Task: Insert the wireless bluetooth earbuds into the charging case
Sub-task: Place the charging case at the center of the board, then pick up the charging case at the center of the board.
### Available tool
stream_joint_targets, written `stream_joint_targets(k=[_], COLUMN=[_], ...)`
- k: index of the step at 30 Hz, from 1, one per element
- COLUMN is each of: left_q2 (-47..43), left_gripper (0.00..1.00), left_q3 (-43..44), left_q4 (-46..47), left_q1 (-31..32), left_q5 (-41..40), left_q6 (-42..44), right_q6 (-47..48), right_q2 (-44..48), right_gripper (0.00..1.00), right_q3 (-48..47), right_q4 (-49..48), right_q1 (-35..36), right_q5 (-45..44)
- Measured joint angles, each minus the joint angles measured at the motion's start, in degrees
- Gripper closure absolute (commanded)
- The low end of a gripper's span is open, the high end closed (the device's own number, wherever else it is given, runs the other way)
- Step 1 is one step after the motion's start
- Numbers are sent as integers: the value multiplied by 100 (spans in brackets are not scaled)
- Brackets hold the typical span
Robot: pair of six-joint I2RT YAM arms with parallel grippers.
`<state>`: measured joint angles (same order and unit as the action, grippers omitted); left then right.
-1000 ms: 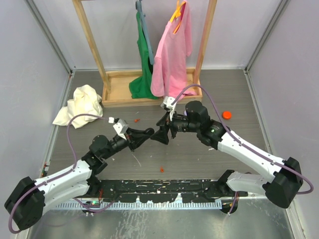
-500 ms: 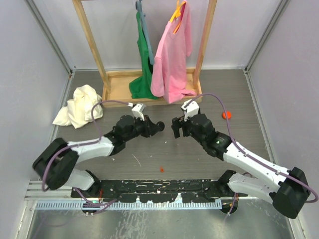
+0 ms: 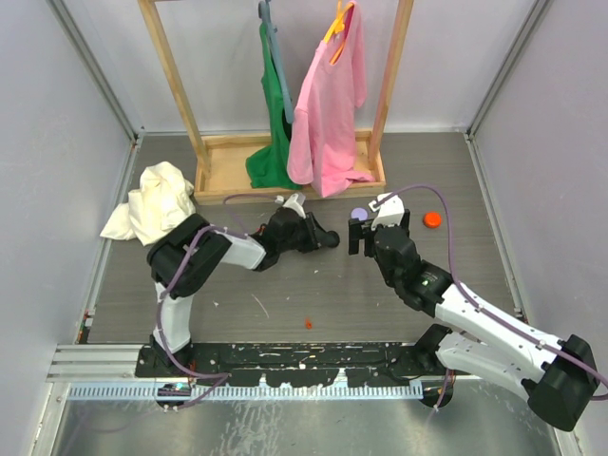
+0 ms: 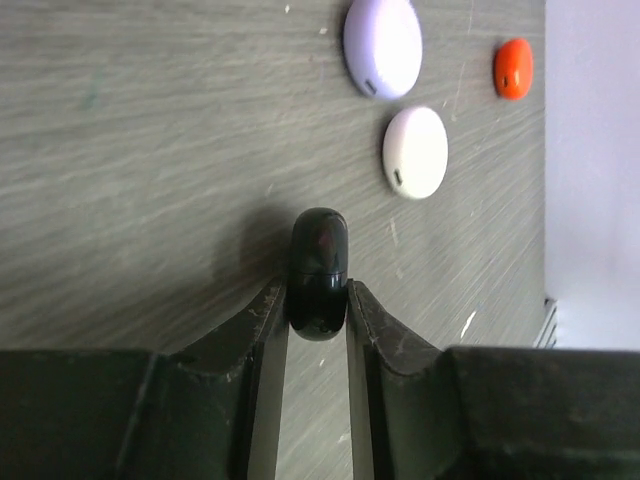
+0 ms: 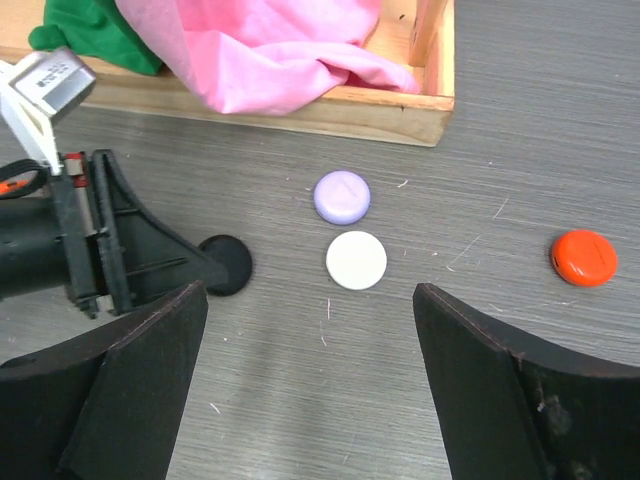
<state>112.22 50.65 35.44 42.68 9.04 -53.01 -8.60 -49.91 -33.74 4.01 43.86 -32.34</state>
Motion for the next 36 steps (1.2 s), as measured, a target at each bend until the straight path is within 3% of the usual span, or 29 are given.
stream_joint_targets(k=[3, 7, 11, 16, 26, 30, 36], left_q2=[378, 643, 601, 201, -1152, -2061, -3836], left_gripper=[58, 51, 34, 14, 7, 1, 2], left_q3=[474, 879, 903, 621, -293, -577, -953], left_q4=[-2, -68, -146, -315, -1436, -2190, -3189], left_q1=[83, 216, 286, 343, 334, 326, 258], left_q5=[-98, -286, -520, -833, -1460, -1751, -2424], left_q6=[-192, -313, -306, -155, 603, 1040, 1823], right_q6=[2, 4, 9, 13, -129, -264, -422], right_q2=[-37, -101, -170, -481, -1080, -1353, -2020], right_gripper=[9, 6, 0, 0, 0, 0, 0], right_q3=[2, 0, 0, -57, -476, -579, -798], right_q4=[-42, -57, -74, -48, 177, 216, 251], right_q1=[0, -9, -17, -85, -833, -1241, -2107], right_q5=[-96, -243, -271, -247, -50, 74, 299])
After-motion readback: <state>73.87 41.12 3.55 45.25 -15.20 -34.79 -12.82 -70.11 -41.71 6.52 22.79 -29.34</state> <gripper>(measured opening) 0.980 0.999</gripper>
